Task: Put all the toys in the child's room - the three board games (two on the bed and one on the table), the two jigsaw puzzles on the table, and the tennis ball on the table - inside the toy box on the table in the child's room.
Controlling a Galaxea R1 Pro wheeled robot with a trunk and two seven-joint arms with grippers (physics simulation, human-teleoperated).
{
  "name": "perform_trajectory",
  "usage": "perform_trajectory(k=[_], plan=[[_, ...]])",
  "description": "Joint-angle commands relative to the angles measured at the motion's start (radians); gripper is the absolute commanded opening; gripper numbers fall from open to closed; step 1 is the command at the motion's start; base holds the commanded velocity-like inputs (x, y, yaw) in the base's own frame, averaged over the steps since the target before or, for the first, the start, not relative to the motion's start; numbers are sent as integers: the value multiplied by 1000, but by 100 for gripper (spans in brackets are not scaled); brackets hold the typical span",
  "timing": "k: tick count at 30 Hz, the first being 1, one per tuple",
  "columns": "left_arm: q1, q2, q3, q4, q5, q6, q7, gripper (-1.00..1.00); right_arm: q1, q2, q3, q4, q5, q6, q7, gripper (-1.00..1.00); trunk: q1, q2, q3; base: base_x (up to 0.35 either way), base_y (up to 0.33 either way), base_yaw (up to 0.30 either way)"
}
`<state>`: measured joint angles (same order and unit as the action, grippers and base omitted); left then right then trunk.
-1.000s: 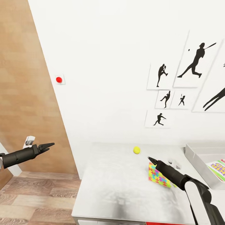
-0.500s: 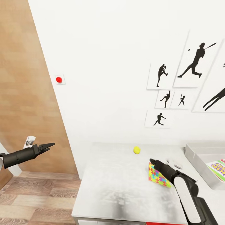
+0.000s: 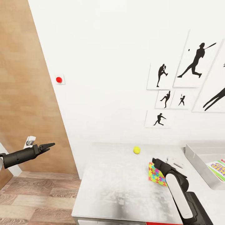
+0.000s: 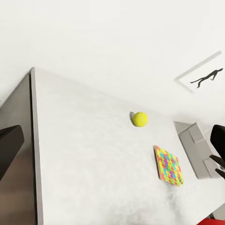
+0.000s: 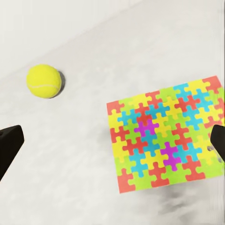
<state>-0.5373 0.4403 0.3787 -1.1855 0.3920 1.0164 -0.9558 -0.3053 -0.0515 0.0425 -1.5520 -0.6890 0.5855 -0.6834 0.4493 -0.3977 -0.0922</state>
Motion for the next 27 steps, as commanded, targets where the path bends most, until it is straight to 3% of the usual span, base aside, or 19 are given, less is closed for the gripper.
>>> perform_trajectory(k=[1, 11, 27], plan=[[-1, 0, 1, 0, -2, 4, -5, 100, -3, -3, 2, 6, -8, -6, -11, 100, 1, -2, -2, 0, 0, 0], [-1, 0, 0, 0, -2, 4, -4, 100, -13, -8, 3, 53, -7, -74, -16, 100, 1, -2, -2, 0, 0, 0], [-1, 0, 1, 0, -2, 4, 28, 100, -14, -11, -21, 59, 3, -82, -17, 100, 1, -2, -15, 0, 0, 0]])
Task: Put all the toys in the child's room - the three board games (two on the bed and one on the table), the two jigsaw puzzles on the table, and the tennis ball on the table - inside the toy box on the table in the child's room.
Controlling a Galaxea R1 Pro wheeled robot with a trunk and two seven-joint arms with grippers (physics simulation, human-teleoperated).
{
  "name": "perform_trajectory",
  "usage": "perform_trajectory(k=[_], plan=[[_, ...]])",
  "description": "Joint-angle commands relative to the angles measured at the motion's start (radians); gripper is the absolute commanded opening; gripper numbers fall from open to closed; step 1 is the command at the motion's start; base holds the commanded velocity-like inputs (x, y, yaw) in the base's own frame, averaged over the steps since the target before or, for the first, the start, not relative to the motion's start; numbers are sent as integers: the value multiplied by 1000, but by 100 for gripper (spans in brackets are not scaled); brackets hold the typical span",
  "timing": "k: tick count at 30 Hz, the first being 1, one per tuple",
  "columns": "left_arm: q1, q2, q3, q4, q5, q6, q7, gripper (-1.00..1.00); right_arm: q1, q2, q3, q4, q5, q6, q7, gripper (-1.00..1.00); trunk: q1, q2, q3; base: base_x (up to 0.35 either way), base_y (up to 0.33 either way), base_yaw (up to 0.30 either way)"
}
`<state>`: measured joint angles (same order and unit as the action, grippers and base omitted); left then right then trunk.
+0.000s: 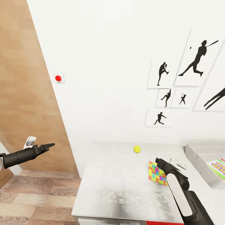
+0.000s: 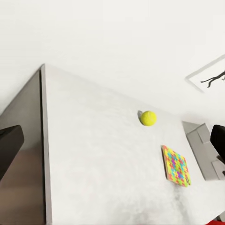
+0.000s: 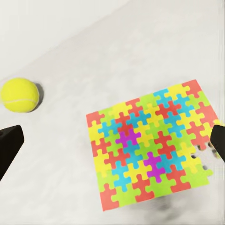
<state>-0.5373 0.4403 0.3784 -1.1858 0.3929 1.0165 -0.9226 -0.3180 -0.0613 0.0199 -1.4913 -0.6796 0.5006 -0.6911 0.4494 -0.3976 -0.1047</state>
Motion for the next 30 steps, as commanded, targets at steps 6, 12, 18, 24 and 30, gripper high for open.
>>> perform_trajectory(k=[6, 12, 18, 24, 30], plan=[[-1, 0, 1, 0, -3, 4, -3, 100, -1, -2, -18, -1, 4, 3, -8, 100, 1, -2, -12, 0, 0, 0], [-1, 0, 1, 0, -3, 4, -2, 100, -1, -3, -21, -1, 6, 3, -9, 100, 1, -2, -22, 0, 0, 0], [-1, 0, 1, 0, -3, 4, -2, 100, -1, -3, -21, 0, 6, 3, -10, 100, 1, -2, -32, 0, 0, 0], [-1, 0, 1, 0, -3, 4, -2, 100, -1, -3, -22, 0, 5, 3, -10, 100, 1, -2, -42, 0, 0, 0], [-1, -1, 1, 0, -3, 4, -2, 100, -2, -3, -23, 2, 5, 3, -10, 100, 1, -2, -52, 7, -4, 0]])
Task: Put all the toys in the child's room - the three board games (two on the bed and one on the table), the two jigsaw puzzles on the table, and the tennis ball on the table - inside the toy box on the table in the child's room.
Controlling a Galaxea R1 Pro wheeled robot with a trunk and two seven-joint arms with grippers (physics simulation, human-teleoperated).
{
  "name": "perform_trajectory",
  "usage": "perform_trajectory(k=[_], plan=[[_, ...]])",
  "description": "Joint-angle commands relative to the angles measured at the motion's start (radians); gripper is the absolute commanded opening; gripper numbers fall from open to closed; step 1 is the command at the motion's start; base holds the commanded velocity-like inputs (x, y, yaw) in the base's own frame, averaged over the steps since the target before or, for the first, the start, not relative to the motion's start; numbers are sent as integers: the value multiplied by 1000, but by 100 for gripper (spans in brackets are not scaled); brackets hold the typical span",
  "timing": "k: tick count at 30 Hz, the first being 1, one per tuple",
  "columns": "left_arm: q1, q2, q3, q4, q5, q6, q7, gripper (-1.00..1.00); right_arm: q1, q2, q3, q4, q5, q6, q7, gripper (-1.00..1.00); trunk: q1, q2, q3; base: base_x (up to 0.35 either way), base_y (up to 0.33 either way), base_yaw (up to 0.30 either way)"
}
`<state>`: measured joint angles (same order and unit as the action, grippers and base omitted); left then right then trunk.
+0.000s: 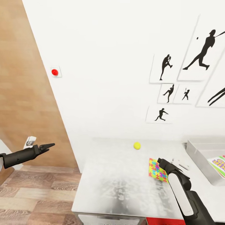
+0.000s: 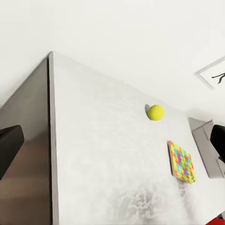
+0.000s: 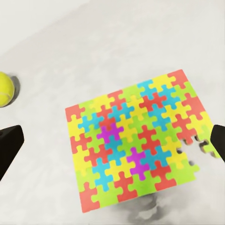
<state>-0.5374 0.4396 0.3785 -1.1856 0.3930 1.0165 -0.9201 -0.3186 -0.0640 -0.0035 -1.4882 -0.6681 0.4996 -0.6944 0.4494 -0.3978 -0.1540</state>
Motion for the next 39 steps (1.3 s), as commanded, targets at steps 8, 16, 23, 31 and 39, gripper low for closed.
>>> perform_trajectory(k=[8, 16, 23, 31, 39], plan=[[-1, 0, 1, 0, -2, 4, -5, 100, -2, 0, -34, 13, -8, 5, -6, 100, 1, -2, -15, 82, -81, 0], [-1, 0, 1, 0, -2, 4, -5, 100, -1, 0, -47, 17, -8, 5, -5, 100, 1, -2, -29, 38, -39, 0], [-1, 0, 1, 0, -2, 4, -5, 100, -1, 0, -48, 17, -8, 5, -5, 100, 1, -2, -40, 4, -4, 0], [-1, 0, 2, 0, -2, 4, -5, 100, -1, 0, -49, 22, -8, 5, -5, 100, 1, -2, -53, 0, 0, 0], [-1, 0, 1, 0, -2, 4, -5, 100, -2, 0, -49, 24, -8, 5, -5, 100, 1, -2, -66, 0, 0, 0]])
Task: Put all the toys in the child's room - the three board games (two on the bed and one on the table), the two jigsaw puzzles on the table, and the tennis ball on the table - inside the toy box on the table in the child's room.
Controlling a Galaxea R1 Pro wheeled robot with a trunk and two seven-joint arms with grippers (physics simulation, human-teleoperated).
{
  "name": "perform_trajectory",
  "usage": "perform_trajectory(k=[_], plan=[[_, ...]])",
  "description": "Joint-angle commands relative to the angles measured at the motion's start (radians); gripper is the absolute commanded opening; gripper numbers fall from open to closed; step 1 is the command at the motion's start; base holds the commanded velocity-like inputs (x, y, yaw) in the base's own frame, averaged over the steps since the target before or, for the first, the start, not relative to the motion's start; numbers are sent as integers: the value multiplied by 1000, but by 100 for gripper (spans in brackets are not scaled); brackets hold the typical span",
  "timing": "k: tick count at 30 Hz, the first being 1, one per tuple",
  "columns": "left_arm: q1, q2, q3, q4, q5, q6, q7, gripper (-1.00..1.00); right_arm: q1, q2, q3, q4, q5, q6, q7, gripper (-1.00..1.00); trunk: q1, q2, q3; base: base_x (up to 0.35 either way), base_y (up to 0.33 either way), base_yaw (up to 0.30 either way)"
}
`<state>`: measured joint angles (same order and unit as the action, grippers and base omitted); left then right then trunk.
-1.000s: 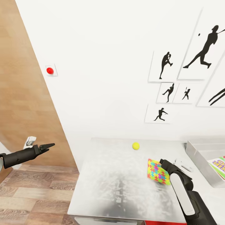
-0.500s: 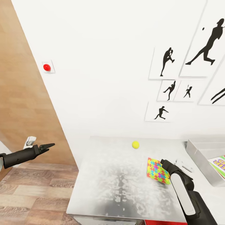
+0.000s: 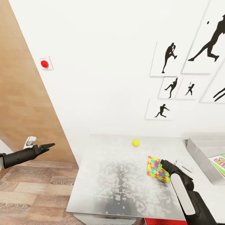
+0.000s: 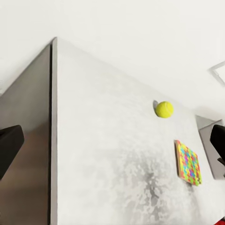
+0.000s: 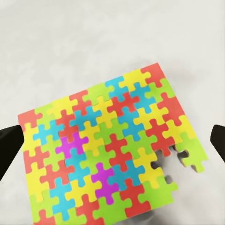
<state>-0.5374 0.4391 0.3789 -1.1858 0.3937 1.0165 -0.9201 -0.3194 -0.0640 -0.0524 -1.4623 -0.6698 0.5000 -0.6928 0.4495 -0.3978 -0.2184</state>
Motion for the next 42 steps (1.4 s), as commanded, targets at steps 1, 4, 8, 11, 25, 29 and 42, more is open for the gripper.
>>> perform_trajectory(k=[1, 4, 8, 11, 25, 29, 42], plan=[[-1, 0, 1, 0, -3, 4, -5, 100, -1, 0, 0, -1, -7, 4, -7, 100, 1, -2, -4, 0, 0, 0], [-1, 0, 1, 0, -3, 4, -5, 100, -1, -3, -1, -1, -7, 3, -7, 100, 1, -2, -9, 0, 0, 0], [-1, 1, 1, 0, -3, 4, -5, 100, -1, -22, -1, 7, -8, 3, -7, 100, 1, -2, -15, 0, 0, 0], [-1, 1, 1, 0, -3, 4, -5, 100, -1, -31, -5, 26, -9, 2, -5, 100, 1, -2, -20, 0, 0, 0], [-1, 0, 1, 0, -3, 4, -5, 100, -1, -37, -49, 49, -8, 3, 4, 100, 1, -2, -43, 0, 0, 0], [-1, 0, 1, 0, -3, 4, -5, 100, -1, -37, -50, 49, -8, 4, 4, 100, 1, -2, -50, 0, 0, 0], [-1, -4, 0, 0, -3, 4, -5, 100, -1, -36, -50, 51, -16, 5, 8, 100, 1, -2, -71, 0, 0, 0]])
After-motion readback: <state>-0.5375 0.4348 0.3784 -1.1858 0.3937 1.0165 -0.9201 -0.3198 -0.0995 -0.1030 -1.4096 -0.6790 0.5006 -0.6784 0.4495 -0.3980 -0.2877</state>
